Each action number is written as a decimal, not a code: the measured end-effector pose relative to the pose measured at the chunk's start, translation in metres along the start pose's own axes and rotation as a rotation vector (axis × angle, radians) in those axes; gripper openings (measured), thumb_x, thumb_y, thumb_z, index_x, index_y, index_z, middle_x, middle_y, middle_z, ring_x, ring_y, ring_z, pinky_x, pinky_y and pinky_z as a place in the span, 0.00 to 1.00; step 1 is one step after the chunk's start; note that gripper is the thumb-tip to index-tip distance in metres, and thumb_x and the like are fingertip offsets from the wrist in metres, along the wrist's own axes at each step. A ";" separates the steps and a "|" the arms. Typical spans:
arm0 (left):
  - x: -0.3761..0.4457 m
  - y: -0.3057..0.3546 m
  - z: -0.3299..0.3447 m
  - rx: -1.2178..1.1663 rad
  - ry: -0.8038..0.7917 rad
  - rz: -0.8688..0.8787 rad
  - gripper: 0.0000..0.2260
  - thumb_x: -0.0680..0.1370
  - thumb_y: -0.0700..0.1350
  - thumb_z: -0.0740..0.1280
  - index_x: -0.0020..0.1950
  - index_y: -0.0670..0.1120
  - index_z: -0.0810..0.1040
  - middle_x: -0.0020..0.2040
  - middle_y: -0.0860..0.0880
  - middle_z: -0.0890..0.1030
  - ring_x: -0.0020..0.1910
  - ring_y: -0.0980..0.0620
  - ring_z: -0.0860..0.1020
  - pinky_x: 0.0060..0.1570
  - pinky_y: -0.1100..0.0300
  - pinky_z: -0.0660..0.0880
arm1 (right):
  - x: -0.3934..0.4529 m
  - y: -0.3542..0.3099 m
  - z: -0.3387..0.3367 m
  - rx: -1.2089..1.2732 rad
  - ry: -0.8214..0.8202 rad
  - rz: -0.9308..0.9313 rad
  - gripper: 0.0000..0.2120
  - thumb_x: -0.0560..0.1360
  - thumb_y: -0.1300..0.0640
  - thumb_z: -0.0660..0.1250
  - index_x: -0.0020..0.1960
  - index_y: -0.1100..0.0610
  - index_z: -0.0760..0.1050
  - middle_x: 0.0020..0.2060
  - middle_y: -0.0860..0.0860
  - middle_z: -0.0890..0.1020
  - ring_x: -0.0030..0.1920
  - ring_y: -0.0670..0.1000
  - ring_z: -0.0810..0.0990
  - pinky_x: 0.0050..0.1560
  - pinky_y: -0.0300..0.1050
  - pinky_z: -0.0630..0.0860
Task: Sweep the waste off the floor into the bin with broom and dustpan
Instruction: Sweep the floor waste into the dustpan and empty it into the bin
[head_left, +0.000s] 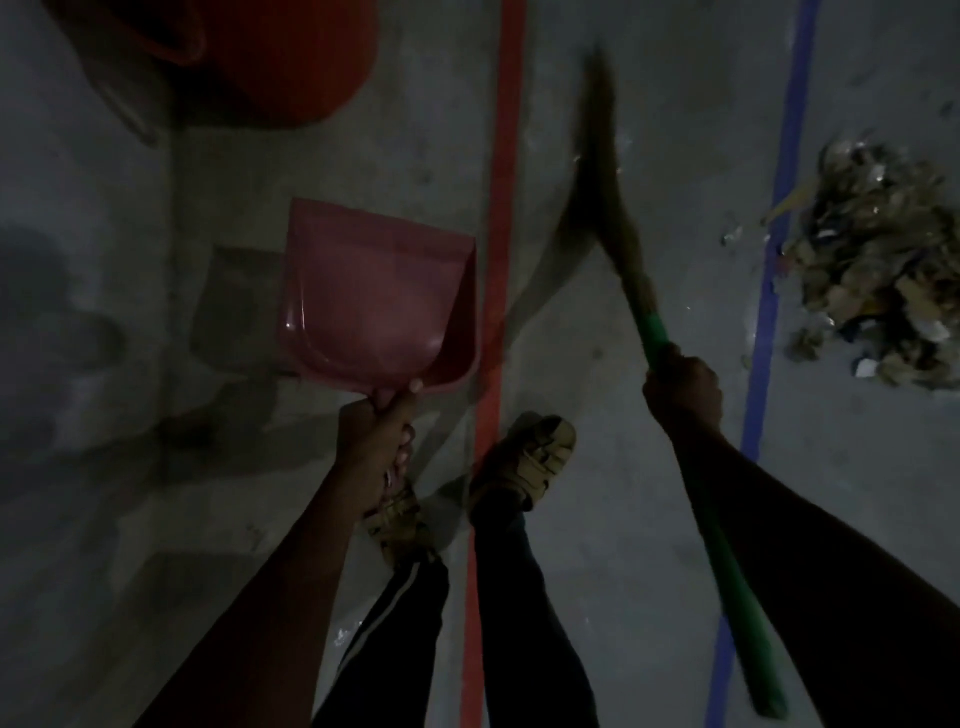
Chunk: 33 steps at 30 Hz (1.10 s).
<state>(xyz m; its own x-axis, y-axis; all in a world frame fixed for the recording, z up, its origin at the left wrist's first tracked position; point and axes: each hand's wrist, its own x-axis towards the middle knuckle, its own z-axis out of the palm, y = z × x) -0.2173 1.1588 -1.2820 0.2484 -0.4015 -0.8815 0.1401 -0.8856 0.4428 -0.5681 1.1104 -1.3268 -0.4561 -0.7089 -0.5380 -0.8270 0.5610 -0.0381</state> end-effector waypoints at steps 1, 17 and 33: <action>0.000 0.007 0.015 0.011 -0.027 0.019 0.21 0.75 0.62 0.73 0.38 0.45 0.74 0.27 0.48 0.70 0.19 0.54 0.66 0.24 0.65 0.63 | 0.004 0.008 -0.005 0.039 0.038 0.021 0.17 0.78 0.53 0.64 0.66 0.54 0.71 0.47 0.57 0.79 0.42 0.58 0.78 0.39 0.47 0.74; -0.004 0.059 0.249 0.221 -0.201 0.116 0.20 0.77 0.53 0.74 0.35 0.44 0.70 0.25 0.47 0.68 0.19 0.53 0.64 0.24 0.65 0.63 | 0.051 0.116 -0.046 0.286 -0.060 0.056 0.23 0.80 0.53 0.62 0.74 0.54 0.65 0.55 0.55 0.75 0.42 0.51 0.73 0.34 0.42 0.68; 0.055 0.094 0.375 0.472 -0.349 0.093 0.25 0.70 0.63 0.76 0.34 0.45 0.70 0.26 0.47 0.69 0.20 0.51 0.64 0.26 0.62 0.66 | 0.144 0.203 -0.081 0.194 0.061 0.365 0.22 0.76 0.60 0.63 0.69 0.54 0.67 0.54 0.58 0.71 0.36 0.57 0.70 0.35 0.48 0.69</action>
<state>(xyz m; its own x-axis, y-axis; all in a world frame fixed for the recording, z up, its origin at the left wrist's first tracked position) -0.5497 0.9656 -1.3504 -0.1014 -0.4647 -0.8796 -0.3284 -0.8190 0.4705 -0.8285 1.0877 -1.3444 -0.7313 -0.4698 -0.4945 -0.5332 0.8459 -0.0151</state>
